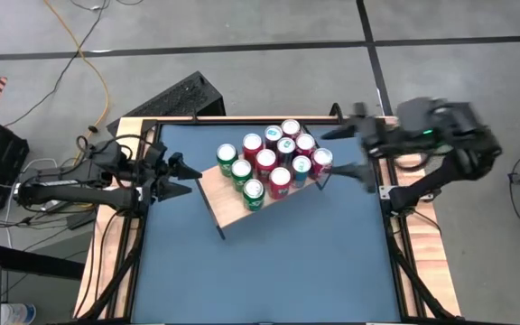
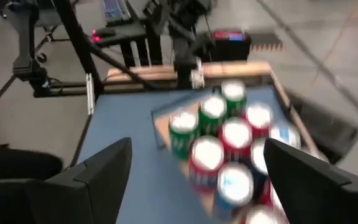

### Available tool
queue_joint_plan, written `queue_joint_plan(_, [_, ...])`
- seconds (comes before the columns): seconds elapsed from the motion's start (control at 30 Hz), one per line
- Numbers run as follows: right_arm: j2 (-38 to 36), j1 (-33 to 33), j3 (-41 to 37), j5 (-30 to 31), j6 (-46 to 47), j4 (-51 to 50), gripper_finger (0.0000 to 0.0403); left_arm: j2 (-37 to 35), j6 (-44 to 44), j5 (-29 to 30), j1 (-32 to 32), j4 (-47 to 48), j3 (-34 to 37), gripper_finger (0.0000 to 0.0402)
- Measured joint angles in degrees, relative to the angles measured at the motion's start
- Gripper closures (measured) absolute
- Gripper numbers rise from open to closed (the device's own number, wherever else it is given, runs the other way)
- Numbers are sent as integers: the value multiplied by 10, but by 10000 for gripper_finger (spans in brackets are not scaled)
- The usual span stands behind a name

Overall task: Place canned beverage on shelf
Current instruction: Return to Home Position

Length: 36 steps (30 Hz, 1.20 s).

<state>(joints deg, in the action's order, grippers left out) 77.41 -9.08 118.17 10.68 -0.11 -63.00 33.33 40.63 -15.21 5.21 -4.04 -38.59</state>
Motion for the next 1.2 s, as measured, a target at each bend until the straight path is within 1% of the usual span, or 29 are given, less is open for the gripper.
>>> queue_joint_plan(0.13, [-57,-5,0,-14,74,-81,55,0,8,6,0,8,0,60])
queue_joint_plan(0.17, [-69,-6,-3,-12,91,-100,55,0,-2,9,0,0,0,60])
queue_joint_plan(0.23, [-91,-12,-17,14,104,-104,55,-3,-63,0,0,-31,0,60])
queue_joint_plan(0.3, [-117,-17,-44,67,107,-92,55,-16,-125,-5,0,-43,0,60])
queue_joint_plan(0.37, [-143,-29,-87,103,104,-52,55,-34,-168,14,-1,-49,0,60])
queue_joint_plan(0.47, [-190,-48,-177,106,103,17,55,-67,-210,57,-1,-14,0,60])
queue_joint_plan(0.6, [-254,-67,-322,104,105,112,55,-112,-220,148,-1,75,0,60])
queue_joint_plan(0.7, [-300,-69,-421,105,113,194,55,-137,-209,210,-1,128,0,60])
queue_joint_plan(0.8, [-347,-69,-494,105,118,270,55,-154,-213,217,-1,145,1,60])
queue_joint_plan(0.9, [-391,-69,-542,105,123,312,55,-163,-210,199,-2,134,11,60])
queue_joint_plan(0.97, [-417,-69,-567,105,123,331,56,-168,-215,195,-6,104,33,60])
queue_joint_plan(1.1, [-477,-69,-611,106,123,358,56,-188,-213,189,-22,-42,124,60])
queue_joint_plan(1.2, [-522,-70,-645,106,133,379,56,-220,-190,195,-37,-71,183,60])
